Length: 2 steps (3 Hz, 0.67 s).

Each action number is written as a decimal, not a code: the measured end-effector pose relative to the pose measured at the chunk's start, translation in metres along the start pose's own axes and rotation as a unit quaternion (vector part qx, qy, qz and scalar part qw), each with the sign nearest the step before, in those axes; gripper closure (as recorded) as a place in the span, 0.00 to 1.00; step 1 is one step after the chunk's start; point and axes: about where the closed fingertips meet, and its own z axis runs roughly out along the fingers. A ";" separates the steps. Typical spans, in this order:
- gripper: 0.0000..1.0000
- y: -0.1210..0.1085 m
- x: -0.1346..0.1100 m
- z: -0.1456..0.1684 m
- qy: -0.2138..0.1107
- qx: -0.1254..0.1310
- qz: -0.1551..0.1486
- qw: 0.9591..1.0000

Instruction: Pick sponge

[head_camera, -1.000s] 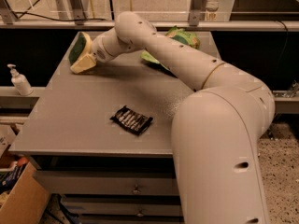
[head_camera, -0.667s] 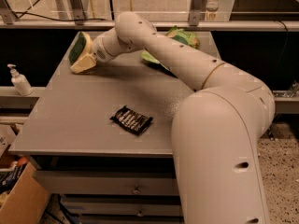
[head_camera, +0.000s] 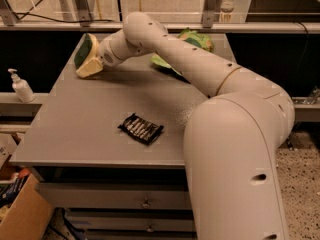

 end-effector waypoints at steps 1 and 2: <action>1.00 0.000 0.000 0.000 0.000 0.000 0.000 1.000; 1.00 0.000 -0.001 0.000 0.000 0.000 0.000 1.000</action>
Offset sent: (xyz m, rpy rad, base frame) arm -0.0633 -0.2253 0.2013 0.3839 -0.0858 -0.1564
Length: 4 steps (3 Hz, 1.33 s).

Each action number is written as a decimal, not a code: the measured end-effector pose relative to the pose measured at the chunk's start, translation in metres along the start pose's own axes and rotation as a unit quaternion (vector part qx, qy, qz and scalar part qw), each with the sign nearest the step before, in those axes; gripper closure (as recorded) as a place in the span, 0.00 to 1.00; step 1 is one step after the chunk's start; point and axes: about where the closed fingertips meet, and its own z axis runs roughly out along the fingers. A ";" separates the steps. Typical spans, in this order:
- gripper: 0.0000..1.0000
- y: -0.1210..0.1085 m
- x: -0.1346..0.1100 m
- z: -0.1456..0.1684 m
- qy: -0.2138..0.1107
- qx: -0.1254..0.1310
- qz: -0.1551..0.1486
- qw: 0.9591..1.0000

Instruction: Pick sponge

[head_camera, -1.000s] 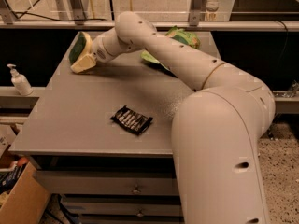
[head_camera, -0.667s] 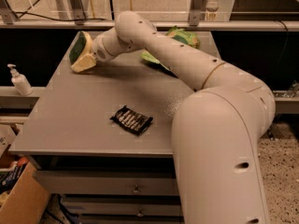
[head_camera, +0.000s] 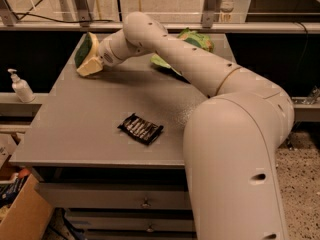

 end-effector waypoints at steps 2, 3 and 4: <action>1.00 0.000 -0.001 -0.001 0.000 0.000 0.000 1.000; 1.00 -0.007 -0.016 -0.039 -0.017 0.023 -0.020 0.999; 1.00 -0.009 -0.042 -0.076 -0.055 0.042 -0.064 0.996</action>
Offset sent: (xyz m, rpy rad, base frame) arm -0.0049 -0.0296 0.0548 -0.0132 -0.1033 0.0144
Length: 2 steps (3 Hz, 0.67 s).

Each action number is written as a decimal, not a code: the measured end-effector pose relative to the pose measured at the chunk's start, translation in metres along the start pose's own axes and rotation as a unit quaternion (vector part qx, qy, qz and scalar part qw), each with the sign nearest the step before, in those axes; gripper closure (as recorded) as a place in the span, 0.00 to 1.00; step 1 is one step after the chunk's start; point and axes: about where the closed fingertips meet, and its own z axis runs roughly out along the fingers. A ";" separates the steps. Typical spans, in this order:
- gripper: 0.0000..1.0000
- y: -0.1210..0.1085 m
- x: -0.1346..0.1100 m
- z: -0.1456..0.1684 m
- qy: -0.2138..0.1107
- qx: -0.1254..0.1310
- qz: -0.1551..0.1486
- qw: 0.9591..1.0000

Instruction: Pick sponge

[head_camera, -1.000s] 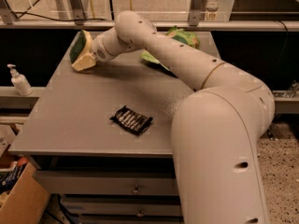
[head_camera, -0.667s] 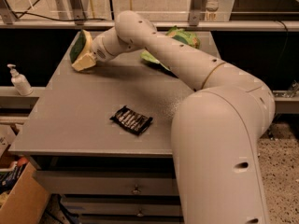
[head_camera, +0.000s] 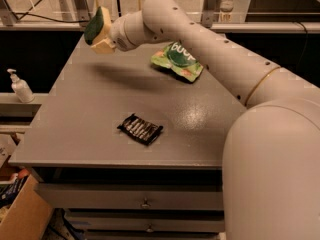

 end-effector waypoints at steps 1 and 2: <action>1.00 -0.002 -0.013 -0.009 -0.009 0.004 -0.038 0.999; 1.00 -0.016 -0.007 -0.043 0.008 0.024 -0.057 0.998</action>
Offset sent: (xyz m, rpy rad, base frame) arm -0.0006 -0.0468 0.0349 -0.0766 -0.1334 -0.0010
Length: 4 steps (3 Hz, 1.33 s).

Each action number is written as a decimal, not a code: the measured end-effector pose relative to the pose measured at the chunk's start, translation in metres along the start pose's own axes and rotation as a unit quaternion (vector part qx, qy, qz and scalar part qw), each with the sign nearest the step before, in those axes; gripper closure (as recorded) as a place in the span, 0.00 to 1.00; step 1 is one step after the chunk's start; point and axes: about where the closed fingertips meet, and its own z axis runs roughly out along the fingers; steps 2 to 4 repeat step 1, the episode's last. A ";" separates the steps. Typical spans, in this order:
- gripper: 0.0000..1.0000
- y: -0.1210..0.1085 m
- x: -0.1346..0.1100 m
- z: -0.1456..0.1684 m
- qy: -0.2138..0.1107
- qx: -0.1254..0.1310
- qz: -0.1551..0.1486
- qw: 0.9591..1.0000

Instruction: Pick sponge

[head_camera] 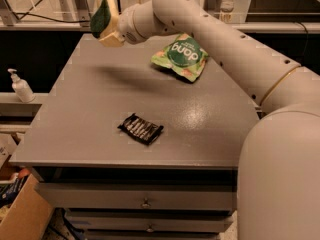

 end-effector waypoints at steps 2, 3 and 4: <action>1.00 0.000 0.000 0.000 0.000 0.000 0.000 1.000; 1.00 0.000 0.000 0.000 0.000 0.000 0.000 1.000; 1.00 0.000 0.000 0.000 0.000 0.000 0.000 1.000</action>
Offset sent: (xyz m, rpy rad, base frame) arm 0.0000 0.0000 0.0000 0.0000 0.0000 0.0000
